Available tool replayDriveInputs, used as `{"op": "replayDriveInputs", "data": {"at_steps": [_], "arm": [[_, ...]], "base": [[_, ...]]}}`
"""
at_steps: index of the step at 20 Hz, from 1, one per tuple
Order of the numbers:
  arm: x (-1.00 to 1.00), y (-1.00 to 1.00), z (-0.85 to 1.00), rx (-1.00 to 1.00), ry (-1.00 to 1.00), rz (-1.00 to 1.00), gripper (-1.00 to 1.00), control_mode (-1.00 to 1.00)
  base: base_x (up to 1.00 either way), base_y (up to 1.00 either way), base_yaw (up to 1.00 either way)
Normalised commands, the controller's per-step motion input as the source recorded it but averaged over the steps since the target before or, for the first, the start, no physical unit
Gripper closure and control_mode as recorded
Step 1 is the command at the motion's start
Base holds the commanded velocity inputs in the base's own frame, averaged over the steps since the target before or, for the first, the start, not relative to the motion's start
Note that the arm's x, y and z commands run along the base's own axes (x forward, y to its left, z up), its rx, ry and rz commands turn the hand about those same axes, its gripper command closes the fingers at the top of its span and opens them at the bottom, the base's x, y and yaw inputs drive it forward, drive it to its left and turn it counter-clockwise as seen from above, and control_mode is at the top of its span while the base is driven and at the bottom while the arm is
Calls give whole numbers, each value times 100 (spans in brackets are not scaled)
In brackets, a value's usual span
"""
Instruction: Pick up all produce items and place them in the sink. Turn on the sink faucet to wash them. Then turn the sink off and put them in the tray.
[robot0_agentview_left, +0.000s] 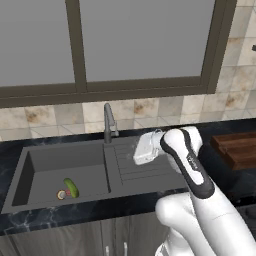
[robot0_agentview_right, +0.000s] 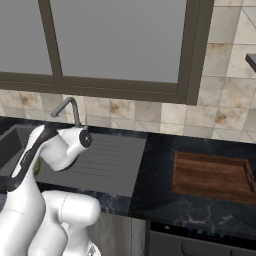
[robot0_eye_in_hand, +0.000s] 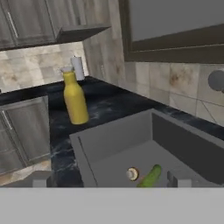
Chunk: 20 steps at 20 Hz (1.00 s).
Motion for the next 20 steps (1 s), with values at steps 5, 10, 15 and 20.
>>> {"op": "replayDriveInputs", "data": {"at_steps": [5,10,15,20], "arm": [[-31,33,-8,-9,24,-25,-100,-100],[-24,23,-2,-13,29,-27,-100,-100],[-4,37,0,-23,29,-15,-100,-100],[-7,62,-10,-26,14,-4,-100,-100]], "base": [[0,0,0],[0,0,0],[0,0,0],[0,0,0]]}}
